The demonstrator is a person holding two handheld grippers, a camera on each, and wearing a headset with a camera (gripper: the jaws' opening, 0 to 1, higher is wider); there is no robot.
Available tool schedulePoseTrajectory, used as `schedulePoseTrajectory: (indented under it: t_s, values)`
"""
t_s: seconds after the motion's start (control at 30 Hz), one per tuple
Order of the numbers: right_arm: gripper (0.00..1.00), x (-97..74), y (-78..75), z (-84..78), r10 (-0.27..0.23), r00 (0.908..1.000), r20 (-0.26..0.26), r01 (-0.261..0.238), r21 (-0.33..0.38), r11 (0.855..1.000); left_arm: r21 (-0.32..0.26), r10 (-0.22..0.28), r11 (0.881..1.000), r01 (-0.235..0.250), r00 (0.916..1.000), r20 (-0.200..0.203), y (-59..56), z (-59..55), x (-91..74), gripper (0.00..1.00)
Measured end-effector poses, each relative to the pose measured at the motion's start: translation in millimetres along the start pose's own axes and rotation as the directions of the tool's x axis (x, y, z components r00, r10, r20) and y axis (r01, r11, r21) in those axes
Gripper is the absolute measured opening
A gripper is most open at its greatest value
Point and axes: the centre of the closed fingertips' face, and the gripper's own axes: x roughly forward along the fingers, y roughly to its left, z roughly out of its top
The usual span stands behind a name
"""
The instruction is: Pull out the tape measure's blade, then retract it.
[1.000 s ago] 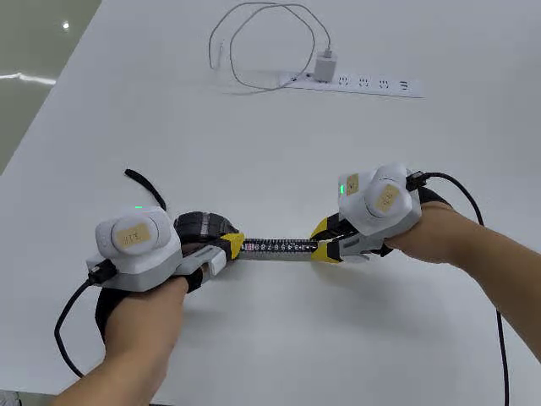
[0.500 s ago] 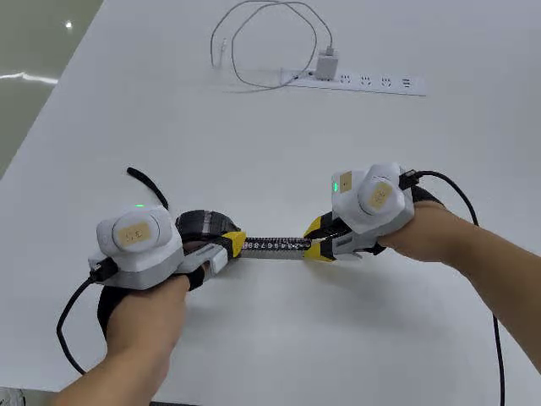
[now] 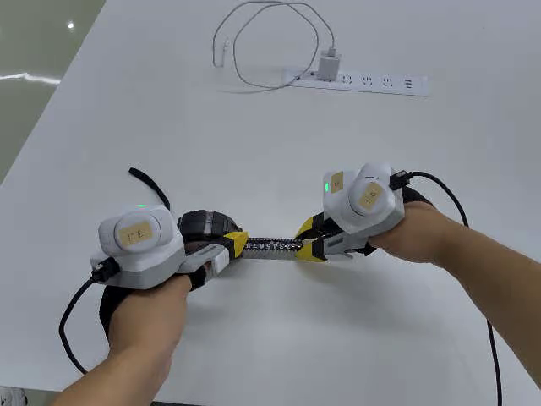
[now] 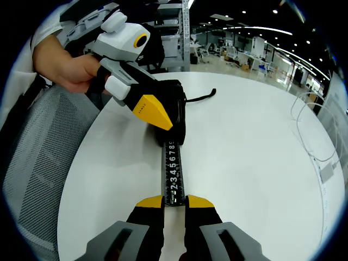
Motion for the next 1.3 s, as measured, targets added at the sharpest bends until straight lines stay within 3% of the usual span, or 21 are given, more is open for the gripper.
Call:
schedulePoseTrajectory:
  t_s: [1.3]
  values:
    - [0.09, 24.4, 1.2, 29.1, 0.006, 0.9987, 0.051, -0.007, 0.009, 1.000, -0.006, -0.001, 1.000, 0.001, 1.0000, 0.002, -0.2, 0.1, -1.5, 0.58]
